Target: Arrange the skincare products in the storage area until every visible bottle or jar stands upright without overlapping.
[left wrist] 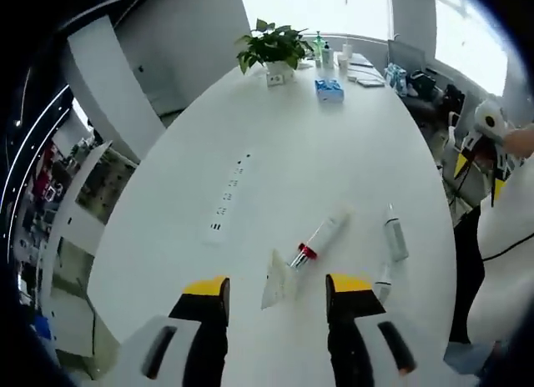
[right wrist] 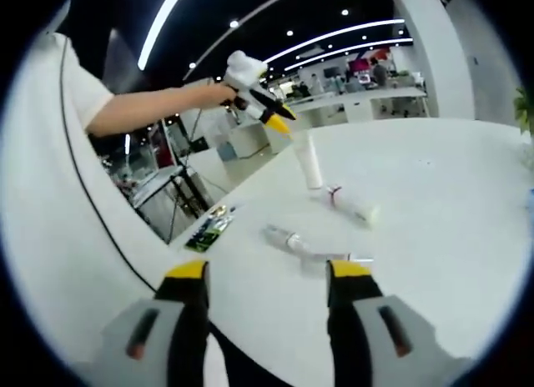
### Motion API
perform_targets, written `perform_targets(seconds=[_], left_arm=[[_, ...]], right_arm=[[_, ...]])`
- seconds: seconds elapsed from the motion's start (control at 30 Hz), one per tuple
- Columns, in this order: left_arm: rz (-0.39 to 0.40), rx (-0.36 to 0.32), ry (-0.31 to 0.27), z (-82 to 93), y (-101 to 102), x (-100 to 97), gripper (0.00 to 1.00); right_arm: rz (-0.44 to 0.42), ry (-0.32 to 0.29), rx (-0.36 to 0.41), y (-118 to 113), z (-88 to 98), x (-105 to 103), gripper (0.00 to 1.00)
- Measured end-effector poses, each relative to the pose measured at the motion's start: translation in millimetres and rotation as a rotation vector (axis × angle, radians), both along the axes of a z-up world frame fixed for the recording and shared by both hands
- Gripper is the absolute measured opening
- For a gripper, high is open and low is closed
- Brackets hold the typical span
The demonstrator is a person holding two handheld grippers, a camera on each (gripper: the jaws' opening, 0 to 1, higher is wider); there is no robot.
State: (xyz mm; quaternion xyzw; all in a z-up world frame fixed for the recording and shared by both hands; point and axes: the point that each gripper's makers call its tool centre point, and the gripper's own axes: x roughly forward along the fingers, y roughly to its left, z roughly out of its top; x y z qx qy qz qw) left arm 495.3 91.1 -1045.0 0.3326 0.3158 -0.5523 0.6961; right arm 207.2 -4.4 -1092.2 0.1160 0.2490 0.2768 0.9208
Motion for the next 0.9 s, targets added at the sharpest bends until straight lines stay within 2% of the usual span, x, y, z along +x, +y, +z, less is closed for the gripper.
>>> perform_targets(seconds=[0.1,0.23,0.27,0.33,0.37,0.47,0.57,0.63,0.67,0.7,0.73,0.83,0.9], left_arm=[[0.066,-0.099,0.012,17.4,9,-7.1,0.51],[0.129,-0.271,0.029,44.3,16,-23.5,0.52],[0.157,-0.336,0.043,52.9,18,-30.0,0.52],[0.205,-0.456,0.122,64.5,19,-46.1,0.53],[0.233,-0.519,0.134,70.2,20,-50.3,0.59],[0.324,-0.630,0.106,75.8,30,-57.2,0.82],[0.393,-0.632,0.155,62.7,42,-72.5,0.77],[0.407,-0.641,0.162,54.4,47,-82.3,0.76],[0.435,-0.626,0.209,45.8,50,-90.8,0.75],[0.436,-0.612,0.228,42.2,50,-94.3,0.74],[0.466,-0.595,0.259,33.4,53,-101.6,0.74],[0.477,-0.601,0.302,23.1,55,-117.1,0.66],[0.480,-0.614,0.308,21.4,55,-121.8,0.60]], right_arm=[[0.017,-0.007,0.012,1,-1.3,11,0.58],[0.031,-0.026,0.022,0,-1.9,28,0.63],[0.037,-0.037,0.034,0,-0.8,34,0.63],[0.037,-0.067,0.058,-1,1.5,47,0.65],[0.037,-0.076,0.069,-1,2.1,51,0.66],[0.033,-0.134,0.107,-2,7.6,67,0.71],[0.055,-0.161,0.133,0,11.5,76,0.68],[0.085,-0.138,0.138,4,6.9,79,0.63],[0.102,-0.136,0.131,6,4.4,80,0.62],[0.107,-0.134,0.132,7,3.5,81,0.61],[0.141,-0.082,0.142,11,-3.4,77,0.59],[0.176,-0.091,0.121,16,-9.9,81,0.53],[0.196,-0.083,0.113,18,-13.7,83,0.53]])
